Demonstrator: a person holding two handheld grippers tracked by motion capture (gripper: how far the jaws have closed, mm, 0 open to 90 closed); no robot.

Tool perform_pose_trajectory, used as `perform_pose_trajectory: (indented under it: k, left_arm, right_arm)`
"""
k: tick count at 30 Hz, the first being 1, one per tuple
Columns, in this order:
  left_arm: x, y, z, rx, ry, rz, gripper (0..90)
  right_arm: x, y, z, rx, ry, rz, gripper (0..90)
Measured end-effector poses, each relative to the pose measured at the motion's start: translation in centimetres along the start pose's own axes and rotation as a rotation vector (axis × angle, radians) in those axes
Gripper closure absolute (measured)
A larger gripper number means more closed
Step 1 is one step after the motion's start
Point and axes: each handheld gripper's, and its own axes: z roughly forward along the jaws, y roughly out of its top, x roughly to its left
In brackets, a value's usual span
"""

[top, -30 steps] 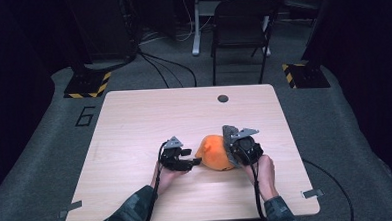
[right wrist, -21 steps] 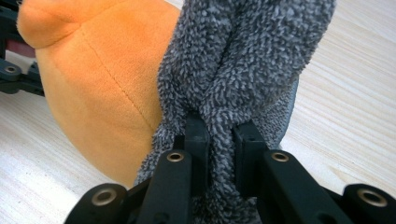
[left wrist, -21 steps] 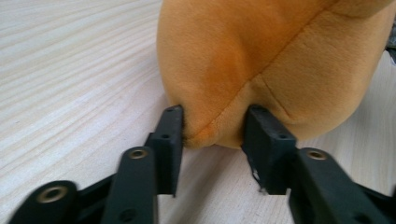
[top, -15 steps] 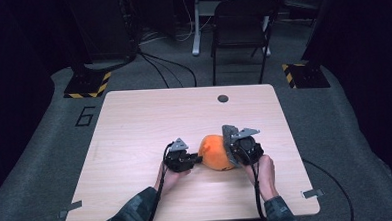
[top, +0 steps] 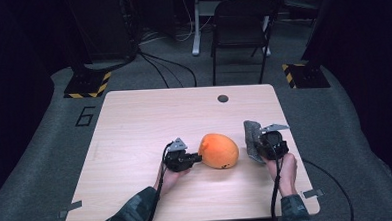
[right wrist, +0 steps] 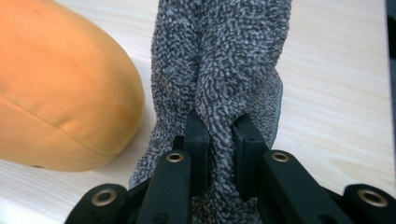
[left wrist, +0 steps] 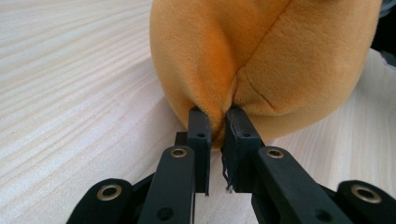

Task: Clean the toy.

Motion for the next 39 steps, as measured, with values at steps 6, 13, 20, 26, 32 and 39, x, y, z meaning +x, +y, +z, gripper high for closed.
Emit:
perform_pose_trajectory:
  k: [6,13,20,26,32,39]
  left_arm:
    - [-0.2,0.0,-0.1,-0.027,-0.01,0.01,82.9]
    - [-0.5,0.4,-0.3,-0.067,-0.031,0.057,84.0]
    - [-1.5,1.5,-0.3,-0.12,-0.046,0.114,84.5]
    - [-3.1,3.8,-0.3,-0.175,-0.061,0.194,84.9]
    - [-4.3,6.9,-1.9,-0.209,-0.046,0.234,84.8]
    - [-4.5,8.8,-3.9,-0.202,0.027,0.244,84.6]
  right_arm:
    - [-0.5,-0.6,1.3,0.036,-0.018,0.014,78.4]
    - [-1.8,-1.4,2.2,0.064,-0.023,0.044,78.2]
    - [-2.2,-1.6,2.4,0.073,-0.023,0.058,78.2]
    - [-2.7,-1.7,2.4,0.081,-0.032,0.067,78.1]
    - [-3.4,-1.9,2.1,0.07,-0.034,0.089,78.1]
    - [-3.5,-1.0,0.1,0.01,-0.011,0.117,78.1]
